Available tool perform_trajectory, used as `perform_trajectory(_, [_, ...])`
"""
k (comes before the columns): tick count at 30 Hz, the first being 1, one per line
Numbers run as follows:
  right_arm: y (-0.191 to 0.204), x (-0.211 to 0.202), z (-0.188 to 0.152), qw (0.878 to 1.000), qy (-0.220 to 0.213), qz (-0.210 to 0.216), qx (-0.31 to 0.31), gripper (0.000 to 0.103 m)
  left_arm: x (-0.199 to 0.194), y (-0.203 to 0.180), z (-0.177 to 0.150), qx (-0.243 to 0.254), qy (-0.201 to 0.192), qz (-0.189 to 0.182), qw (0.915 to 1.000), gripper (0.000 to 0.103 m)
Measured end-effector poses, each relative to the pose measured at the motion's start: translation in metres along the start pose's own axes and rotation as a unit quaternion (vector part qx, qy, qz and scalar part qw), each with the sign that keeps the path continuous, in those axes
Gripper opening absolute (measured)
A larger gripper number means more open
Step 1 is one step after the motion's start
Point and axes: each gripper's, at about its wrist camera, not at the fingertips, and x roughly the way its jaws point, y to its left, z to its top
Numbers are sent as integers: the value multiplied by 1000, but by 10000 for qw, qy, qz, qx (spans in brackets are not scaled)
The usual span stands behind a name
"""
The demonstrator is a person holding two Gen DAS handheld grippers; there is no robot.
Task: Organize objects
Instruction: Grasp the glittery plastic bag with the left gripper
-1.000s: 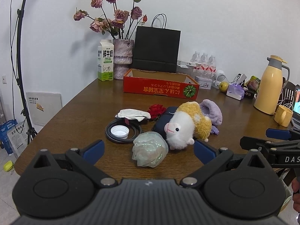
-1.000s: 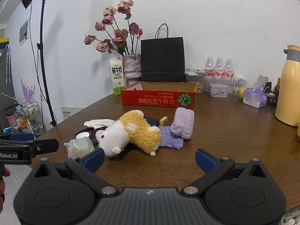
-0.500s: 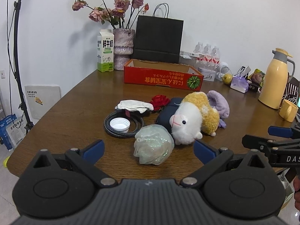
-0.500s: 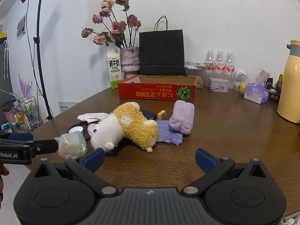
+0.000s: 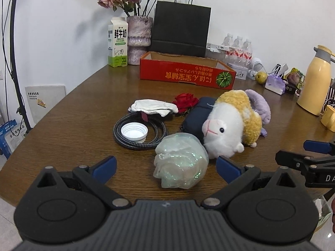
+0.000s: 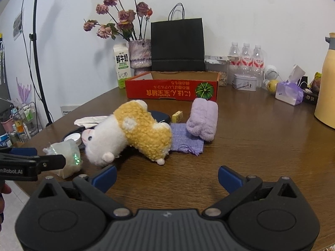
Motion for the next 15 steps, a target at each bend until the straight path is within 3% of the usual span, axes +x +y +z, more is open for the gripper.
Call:
perform_trajectory(9, [3, 21, 5, 9999, 145, 24, -48, 103, 22, 4, 0, -15, 123, -81, 9999, 100])
perform_trajectory(11, [5, 24, 6, 9998, 153, 39, -77, 103, 26, 5, 0, -5, 150, -159, 9998, 95])
perform_trajectory(14, [9, 29, 10, 9998, 161, 58, -111, 103, 31, 4, 0, -1, 186, -291, 9994, 78])
perform_trajectory(15, [10, 30, 11, 9998, 164, 68, -123, 103, 32, 4, 0, -7, 205, -325, 9993, 68])
